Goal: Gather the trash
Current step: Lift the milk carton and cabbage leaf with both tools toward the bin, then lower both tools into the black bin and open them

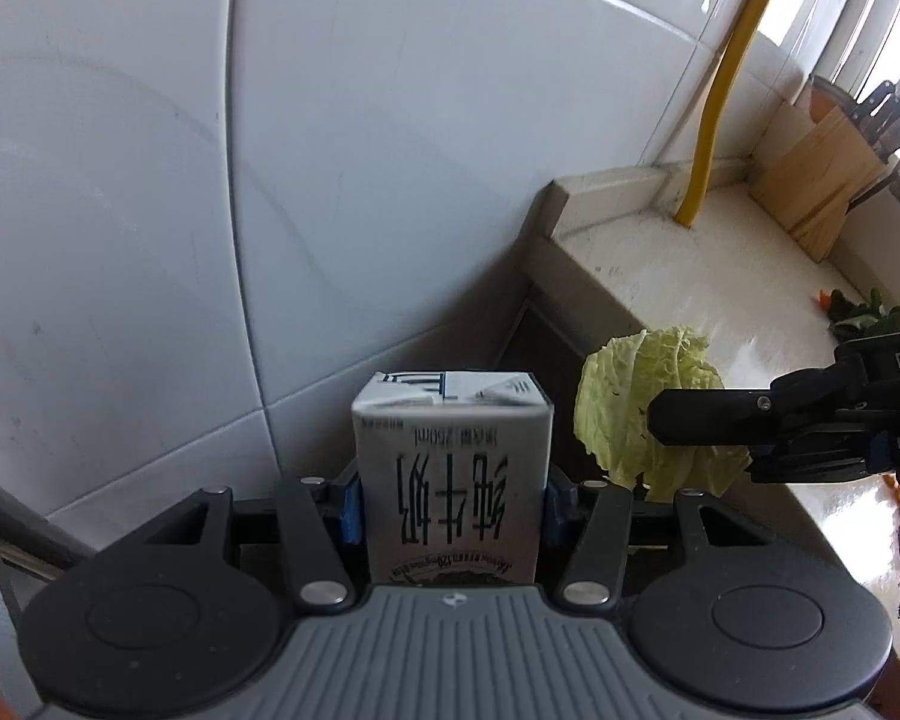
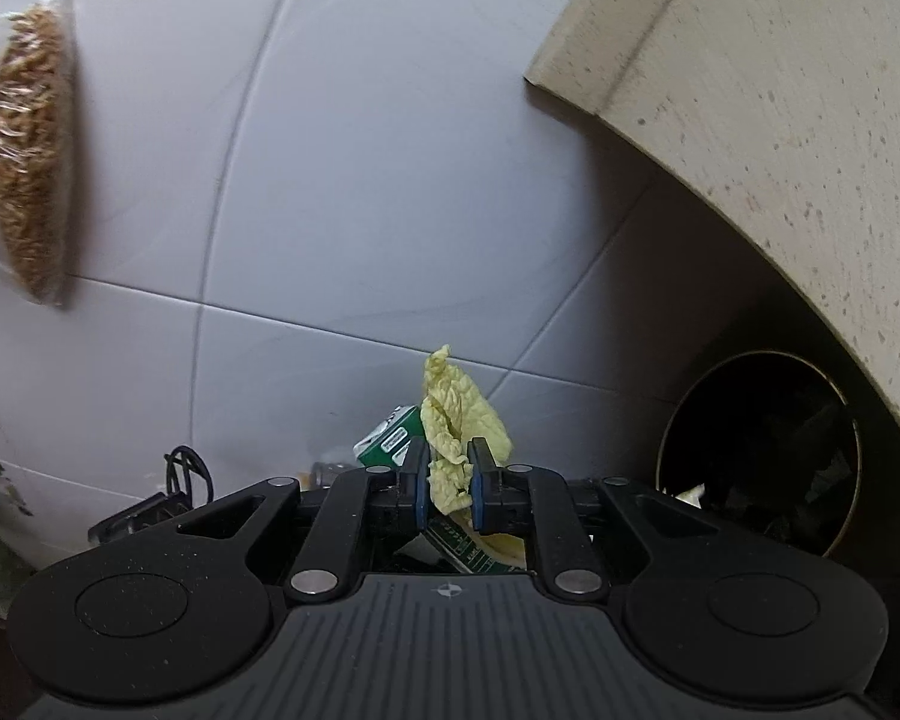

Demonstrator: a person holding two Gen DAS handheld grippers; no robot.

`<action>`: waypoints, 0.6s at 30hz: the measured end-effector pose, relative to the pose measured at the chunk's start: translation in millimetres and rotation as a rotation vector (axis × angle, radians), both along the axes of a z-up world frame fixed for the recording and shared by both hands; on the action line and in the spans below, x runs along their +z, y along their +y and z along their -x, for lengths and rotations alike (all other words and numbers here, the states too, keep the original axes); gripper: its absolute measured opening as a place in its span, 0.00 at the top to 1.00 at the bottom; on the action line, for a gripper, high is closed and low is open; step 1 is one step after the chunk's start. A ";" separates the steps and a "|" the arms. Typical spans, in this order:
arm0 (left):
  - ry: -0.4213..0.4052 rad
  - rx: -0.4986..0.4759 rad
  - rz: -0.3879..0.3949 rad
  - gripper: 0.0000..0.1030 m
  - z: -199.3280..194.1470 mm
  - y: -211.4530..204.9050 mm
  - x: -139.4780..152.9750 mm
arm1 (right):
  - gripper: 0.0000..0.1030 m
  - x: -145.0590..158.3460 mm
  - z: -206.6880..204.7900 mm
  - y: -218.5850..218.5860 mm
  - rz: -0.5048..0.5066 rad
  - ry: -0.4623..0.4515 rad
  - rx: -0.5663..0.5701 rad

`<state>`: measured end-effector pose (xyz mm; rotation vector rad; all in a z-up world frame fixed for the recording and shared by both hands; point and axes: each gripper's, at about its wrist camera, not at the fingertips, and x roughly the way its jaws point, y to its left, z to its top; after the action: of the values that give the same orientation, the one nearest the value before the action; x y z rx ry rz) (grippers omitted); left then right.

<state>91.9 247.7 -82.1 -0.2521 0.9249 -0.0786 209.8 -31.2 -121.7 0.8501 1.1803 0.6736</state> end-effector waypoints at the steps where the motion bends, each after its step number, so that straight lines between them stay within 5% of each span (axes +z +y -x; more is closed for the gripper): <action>1: 0.008 -0.001 0.000 0.52 -0.8 0.7 -1.9 | 0.76 -2.1 -0.2 1.2 0.008 0.004 0.001; 18: 0.097 -0.026 -0.003 0.51 -9.0 1.9 -23.1 | 0.57 -19.3 -6.6 10.4 0.070 0.031 0.009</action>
<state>100.9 249.6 -105.2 -0.2429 1.0243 -0.0896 216.4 -20.8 -141.0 0.7995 1.2288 0.6248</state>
